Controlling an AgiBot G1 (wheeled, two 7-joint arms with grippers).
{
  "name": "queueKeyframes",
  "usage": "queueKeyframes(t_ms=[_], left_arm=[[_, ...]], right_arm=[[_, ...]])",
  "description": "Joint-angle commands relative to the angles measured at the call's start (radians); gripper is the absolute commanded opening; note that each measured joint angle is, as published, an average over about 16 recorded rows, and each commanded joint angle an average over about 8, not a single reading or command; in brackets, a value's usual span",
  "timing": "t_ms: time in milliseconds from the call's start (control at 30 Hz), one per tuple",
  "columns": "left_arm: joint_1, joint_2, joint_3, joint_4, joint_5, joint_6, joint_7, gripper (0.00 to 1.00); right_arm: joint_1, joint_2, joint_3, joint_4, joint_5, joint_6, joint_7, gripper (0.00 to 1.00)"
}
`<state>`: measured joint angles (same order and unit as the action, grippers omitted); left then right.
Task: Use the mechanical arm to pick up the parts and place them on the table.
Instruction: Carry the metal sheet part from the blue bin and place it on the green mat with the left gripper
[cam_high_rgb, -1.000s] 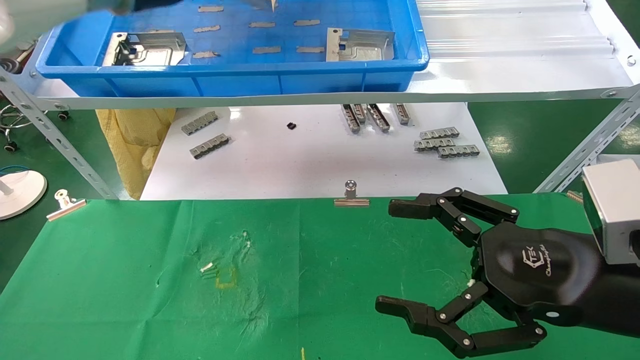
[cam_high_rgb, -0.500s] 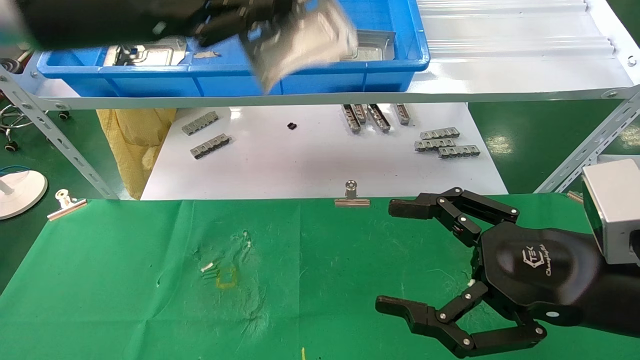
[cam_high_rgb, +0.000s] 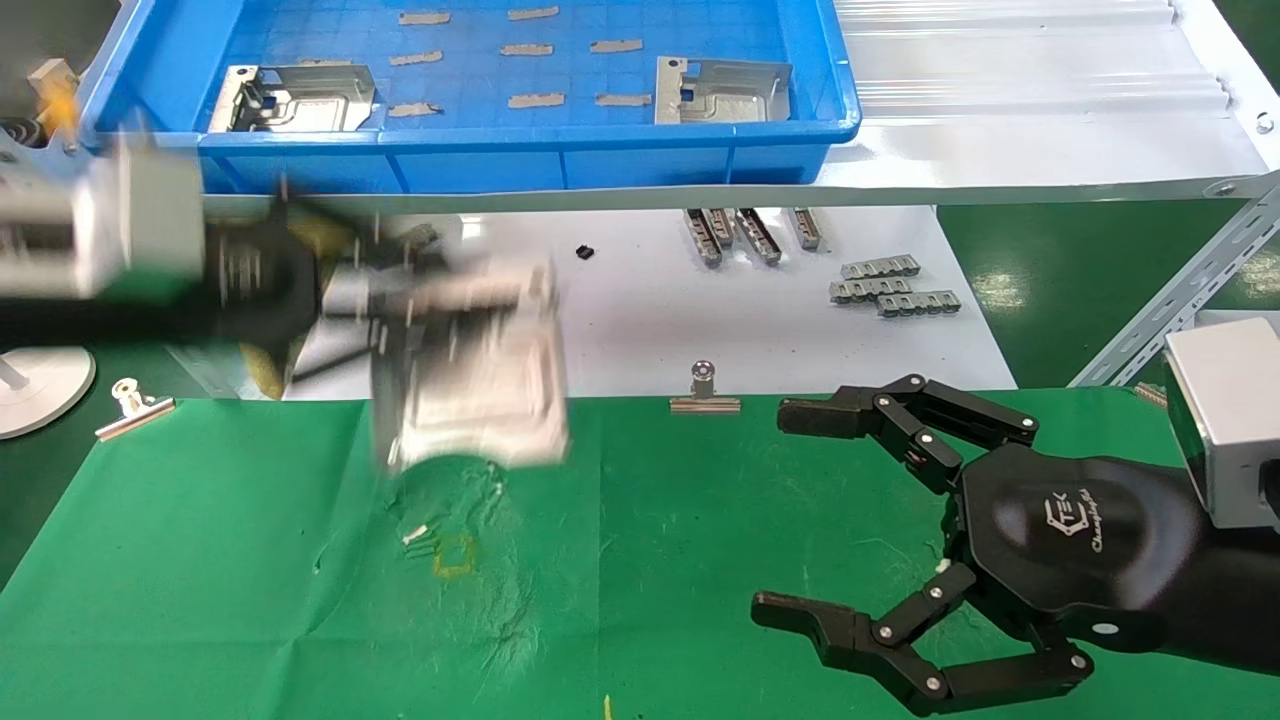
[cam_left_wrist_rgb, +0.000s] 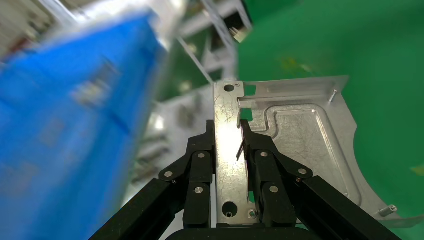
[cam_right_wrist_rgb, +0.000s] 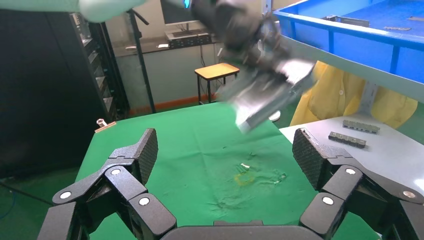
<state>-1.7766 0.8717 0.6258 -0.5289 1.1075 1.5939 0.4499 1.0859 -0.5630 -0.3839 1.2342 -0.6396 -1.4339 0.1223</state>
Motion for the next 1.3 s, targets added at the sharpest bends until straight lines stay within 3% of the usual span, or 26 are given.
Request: queueKeyframes(t_ms=[33, 267, 500, 567, 733, 833, 1033, 1300], left_arm=[[0.046, -0.038, 0.032, -0.042, -0.028, -0.002, 0.02, 0.0], [0.094, -0.009, 0.141, -0.001, 0.059, -0.017, 0.18, 0.0], [0.099, 0.045, 0.188, 0.133, 0.086, -0.023, 0.278, 0.04], [0.099, 0.056, 0.197, 0.171, 0.092, -0.026, 0.31, 0.14], [0.093, 0.084, 0.208, 0.264, 0.103, -0.048, 0.382, 0.72], [0.089, 0.1, 0.205, 0.321, 0.102, -0.077, 0.413, 0.97], [0.086, 0.129, 0.2, 0.404, 0.099, -0.12, 0.455, 1.0], [0.064, 0.129, 0.183, 0.451, 0.069, -0.038, 0.458, 1.0]], right_arm=[[0.0, 0.0, 0.0, 0.0, 0.0, 0.0, 0.0, 1.0], [0.0, 0.0, 0.0, 0.0, 0.0, 0.0, 0.0, 1.0], [0.0, 0.0, 0.0, 0.0, 0.0, 0.0, 0.0, 1.0], [0.0, 0.0, 0.0, 0.0, 0.0, 0.0, 0.0, 1.0], [0.0, 0.0, 0.0, 0.0, 0.0, 0.0, 0.0, 1.0], [0.0, 0.0, 0.0, 0.0, 0.0, 0.0, 0.0, 1.0], [0.0, 0.0, 0.0, 0.0, 0.0, 0.0, 0.0, 1.0], [0.0, 0.0, 0.0, 0.0, 0.0, 0.0, 0.0, 1.0]])
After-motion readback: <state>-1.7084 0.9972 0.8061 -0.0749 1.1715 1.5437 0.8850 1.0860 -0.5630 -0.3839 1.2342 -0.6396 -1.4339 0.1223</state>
